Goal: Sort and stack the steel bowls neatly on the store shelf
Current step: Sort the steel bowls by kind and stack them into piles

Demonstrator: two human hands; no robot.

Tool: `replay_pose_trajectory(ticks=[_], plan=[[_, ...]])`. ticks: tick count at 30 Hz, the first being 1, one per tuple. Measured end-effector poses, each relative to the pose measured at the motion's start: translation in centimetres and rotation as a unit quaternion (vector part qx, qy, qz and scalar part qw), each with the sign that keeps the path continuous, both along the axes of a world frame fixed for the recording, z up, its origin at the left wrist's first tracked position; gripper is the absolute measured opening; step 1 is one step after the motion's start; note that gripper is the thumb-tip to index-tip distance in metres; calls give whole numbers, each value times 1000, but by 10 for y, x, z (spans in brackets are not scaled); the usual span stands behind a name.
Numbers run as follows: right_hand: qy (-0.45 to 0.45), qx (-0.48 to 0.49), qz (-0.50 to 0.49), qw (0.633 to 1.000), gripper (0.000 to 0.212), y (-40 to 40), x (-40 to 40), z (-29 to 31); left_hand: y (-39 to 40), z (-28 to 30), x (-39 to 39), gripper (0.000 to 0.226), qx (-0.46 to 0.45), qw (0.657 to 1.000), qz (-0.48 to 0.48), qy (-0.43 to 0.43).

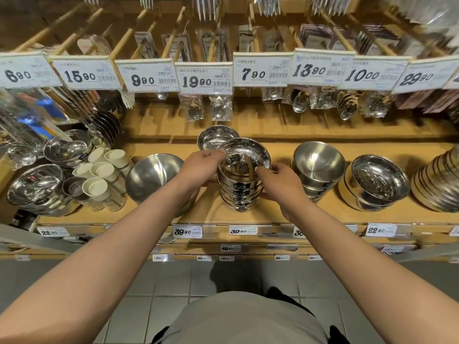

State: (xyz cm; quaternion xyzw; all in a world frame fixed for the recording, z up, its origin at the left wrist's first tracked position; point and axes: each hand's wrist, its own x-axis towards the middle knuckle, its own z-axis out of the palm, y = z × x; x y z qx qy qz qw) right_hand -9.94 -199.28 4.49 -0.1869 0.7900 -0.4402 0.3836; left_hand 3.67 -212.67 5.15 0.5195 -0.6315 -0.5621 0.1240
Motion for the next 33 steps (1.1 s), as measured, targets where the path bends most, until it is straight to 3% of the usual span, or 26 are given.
replay_pose_trajectory(ticks=[2,5,11,17,29,33], plan=[[-12,21,7,1000,88,-2,0,3,1,-1,0,40,58,998,12,15],[-59,17,-9,998,82,-4,2,1,4,-5,-1,45,122,991,6,55],[-88,-19,-29,996,63,-7,4,-8,4,-11,-3,46,119,990,-1,73],[-69,1,-30,997,81,-12,0,-11,4,-16,-7,44,122,988,16,89],[-66,-13,-16,998,59,-15,-9,-21,5,-20,-3,46,142,985,29,90],[-90,-11,-14,996,65,-13,-9,-23,6,-22,-3,43,167,981,45,90]])
